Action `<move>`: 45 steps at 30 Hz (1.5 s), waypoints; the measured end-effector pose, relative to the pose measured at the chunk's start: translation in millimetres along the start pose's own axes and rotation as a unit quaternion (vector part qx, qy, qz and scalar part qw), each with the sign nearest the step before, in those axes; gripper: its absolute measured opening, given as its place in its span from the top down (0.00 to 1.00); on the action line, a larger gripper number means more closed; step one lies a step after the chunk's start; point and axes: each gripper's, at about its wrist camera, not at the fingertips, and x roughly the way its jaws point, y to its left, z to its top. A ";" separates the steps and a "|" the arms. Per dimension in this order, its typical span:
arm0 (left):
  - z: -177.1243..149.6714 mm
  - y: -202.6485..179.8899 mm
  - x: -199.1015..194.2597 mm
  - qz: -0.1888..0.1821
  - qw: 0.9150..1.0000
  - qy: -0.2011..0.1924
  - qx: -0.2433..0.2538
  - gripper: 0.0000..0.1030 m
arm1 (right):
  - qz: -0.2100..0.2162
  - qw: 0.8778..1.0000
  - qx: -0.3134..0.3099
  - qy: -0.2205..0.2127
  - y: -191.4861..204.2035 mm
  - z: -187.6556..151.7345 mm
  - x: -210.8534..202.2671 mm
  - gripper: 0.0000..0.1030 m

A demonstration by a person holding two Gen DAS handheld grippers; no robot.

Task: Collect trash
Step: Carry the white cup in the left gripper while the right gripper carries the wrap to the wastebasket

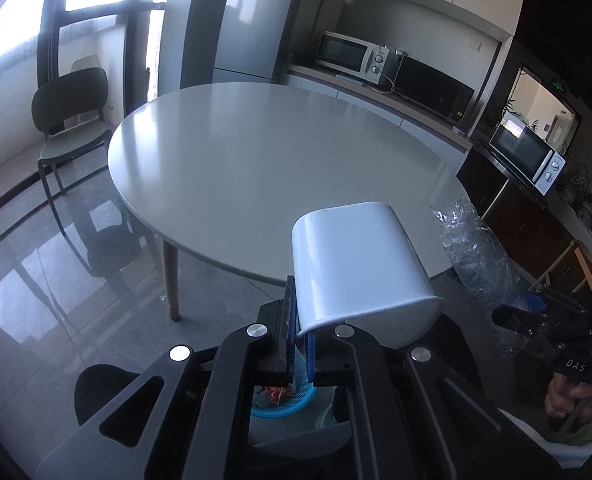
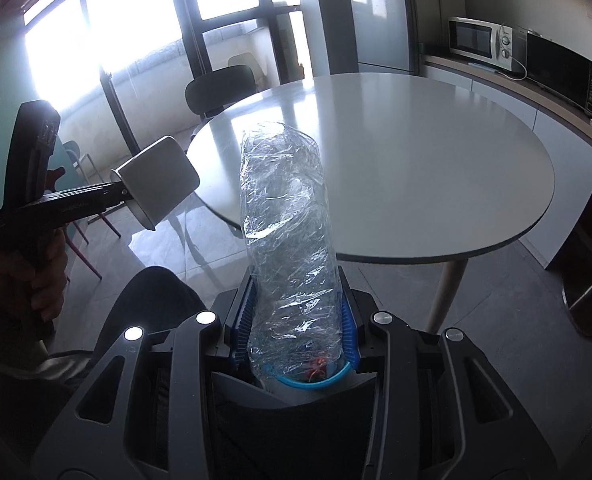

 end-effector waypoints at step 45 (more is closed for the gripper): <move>-94.7 68.7 171.2 0.033 0.971 0.217 -0.097 0.97 | -0.008 0.964 0.076 0.254 -24.6 -79.9 239.3 0.66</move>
